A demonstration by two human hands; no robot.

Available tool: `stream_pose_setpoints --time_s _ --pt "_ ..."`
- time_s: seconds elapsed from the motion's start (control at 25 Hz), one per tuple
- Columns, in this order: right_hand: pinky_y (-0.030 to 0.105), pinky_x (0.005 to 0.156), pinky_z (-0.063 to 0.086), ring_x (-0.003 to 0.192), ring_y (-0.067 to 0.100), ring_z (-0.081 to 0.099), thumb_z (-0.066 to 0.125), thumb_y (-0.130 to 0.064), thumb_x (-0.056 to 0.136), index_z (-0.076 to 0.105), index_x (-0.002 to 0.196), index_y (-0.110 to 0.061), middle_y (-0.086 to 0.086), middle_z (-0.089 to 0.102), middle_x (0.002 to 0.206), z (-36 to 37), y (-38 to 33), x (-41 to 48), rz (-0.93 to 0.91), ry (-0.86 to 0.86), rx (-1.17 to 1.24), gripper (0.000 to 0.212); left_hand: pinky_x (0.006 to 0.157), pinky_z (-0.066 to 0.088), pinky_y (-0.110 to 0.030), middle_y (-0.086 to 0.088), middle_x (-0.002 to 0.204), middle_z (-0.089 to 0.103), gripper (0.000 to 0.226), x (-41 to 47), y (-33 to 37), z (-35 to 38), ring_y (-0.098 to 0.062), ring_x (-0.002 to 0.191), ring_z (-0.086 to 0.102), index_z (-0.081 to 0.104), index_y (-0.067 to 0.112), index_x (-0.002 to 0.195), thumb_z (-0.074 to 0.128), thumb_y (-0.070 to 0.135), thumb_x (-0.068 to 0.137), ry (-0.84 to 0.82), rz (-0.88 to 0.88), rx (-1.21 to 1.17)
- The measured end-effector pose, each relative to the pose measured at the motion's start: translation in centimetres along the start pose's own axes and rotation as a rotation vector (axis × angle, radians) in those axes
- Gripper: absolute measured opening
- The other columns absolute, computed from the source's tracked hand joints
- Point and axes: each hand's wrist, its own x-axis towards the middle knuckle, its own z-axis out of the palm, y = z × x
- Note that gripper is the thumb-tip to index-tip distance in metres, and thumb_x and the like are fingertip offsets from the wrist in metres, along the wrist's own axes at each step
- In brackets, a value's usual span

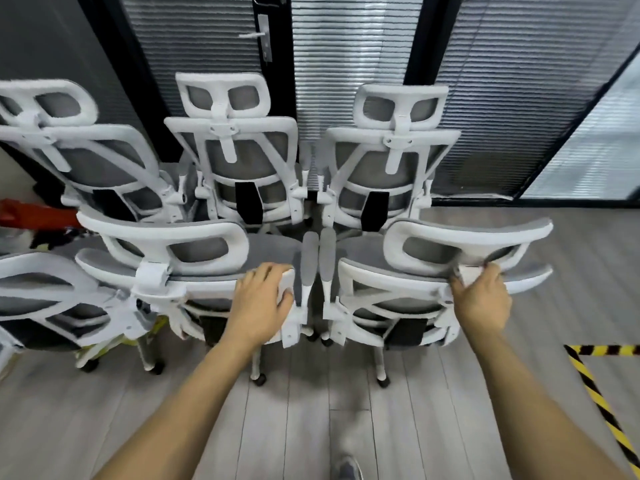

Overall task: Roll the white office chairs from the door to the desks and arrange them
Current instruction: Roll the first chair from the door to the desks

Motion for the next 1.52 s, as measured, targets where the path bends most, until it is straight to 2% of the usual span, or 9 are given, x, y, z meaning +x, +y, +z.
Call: stream_pose_setpoints --time_s 0.16,0.32,0.48,0.6,0.72,0.84,1.08,1.28,1.52 --pt "0.05 0.087 0.043 0.1 0.043 0.064 0.066 -0.046 0.089 0.044 0.116 -0.007 0.022 0.067 0.106 -0.4 -0.5 -1.7 0.005 -0.003 -0.079 0.052 0.109 0.032 -0.038 0.006 0.147 0.044 0.046 1.5 6.6 4.6 -0.022 0.131 0.041 0.042 0.029 0.142 0.046 0.037 0.097 -0.167 0.276 -0.075" --pt "0.044 0.09 0.04 0.106 0.032 0.061 0.06 -0.054 0.091 0.051 0.122 -0.013 0.007 0.068 0.109 -0.9 0.9 -3.5 -0.091 -0.01 -0.05 0.052 0.116 0.027 -0.045 -0.001 0.155 0.035 0.056 3.5 12.2 9.3 -0.027 0.142 0.031 0.033 0.032 0.149 0.032 0.048 0.095 -0.294 0.393 -0.051" --pt "0.044 0.095 0.041 0.107 0.029 0.06 0.038 -0.044 0.097 0.063 0.116 -0.021 0.0 0.067 0.112 -2.6 6.4 -2.8 -0.21 -0.005 -0.024 0.038 0.113 0.026 -0.051 -0.001 0.138 0.047 0.049 4.4 14.5 12.4 -0.029 0.133 0.041 0.044 0.034 0.139 0.034 0.054 0.096 -0.198 0.344 0.084" --pt "0.047 0.115 0.031 0.126 0.024 0.053 0.051 -0.045 0.091 0.059 0.128 -0.024 -0.003 0.059 0.131 -2.7 10.5 -0.4 -0.318 -0.059 -0.17 0.044 0.114 0.027 -0.055 -0.006 0.129 0.055 0.042 3.9 14.7 14.0 -0.03 0.129 0.047 0.053 0.031 0.133 0.054 0.047 0.095 -0.071 0.31 0.077" --pt "0.049 0.119 0.027 0.126 0.019 0.049 0.059 -0.059 0.09 0.06 0.128 -0.026 -0.006 0.059 0.128 -3.2 12.1 0.6 -0.396 -0.121 -0.16 0.05 0.115 0.026 -0.059 -0.009 0.118 0.059 0.031 3.4 15.7 15.0 -0.033 0.126 0.05 0.064 0.025 0.12 0.065 0.037 0.091 0.02 0.242 -0.016" --pt "0.041 0.115 0.033 0.12 0.022 0.047 0.059 -0.064 0.089 0.063 0.125 -0.024 -0.005 0.06 0.122 -4.0 12.8 -0.7 -0.36 -0.124 -0.125 0.053 0.116 0.023 -0.061 -0.013 0.114 0.06 0.027 2.5 16.4 15.9 -0.035 0.121 0.053 0.067 0.021 0.112 0.069 0.034 0.089 0.042 0.224 -0.025" --pt "0.029 0.11 0.027 0.118 0.024 0.048 0.058 -0.066 0.089 0.065 0.12 -0.023 -0.006 0.061 0.116 -5.8 13.6 -7.1 -0.222 -0.006 -0.153 0.053 0.114 0.023 -0.063 -0.015 0.107 0.057 0.026 1.8 15.4 16.0 -0.035 0.114 0.053 0.069 0.017 0.111 0.067 0.034 0.091 0.023 0.432 -0.068" --pt "0.04 0.095 0.043 0.106 0.027 0.05 0.057 -0.068 0.088 0.066 0.11 -0.021 -0.006 0.062 0.105 -7.8 15.3 -14.6 -0.049 0.183 -0.204 0.052 0.109 0.029 -0.063 -0.011 0.101 0.052 0.019 1.4 17.3 15.9 -0.033 0.104 0.051 0.065 0.017 0.102 0.062 0.034 0.093 -0.093 0.668 -0.173" --pt "0.048 0.102 0.041 0.099 0.03 0.058 0.07 -0.058 0.086 0.067 0.106 -0.015 0.0 0.065 0.101 -12.0 20.4 -22.8 0.15 0.37 -0.285 0.048 0.112 0.027 -0.058 -0.007 0.1 0.056 0.032 -1.4 24.3 19.4 -0.031 0.098 0.059 0.069 0.021 0.102 0.052 0.045 0.091 -0.211 0.92 -0.253"
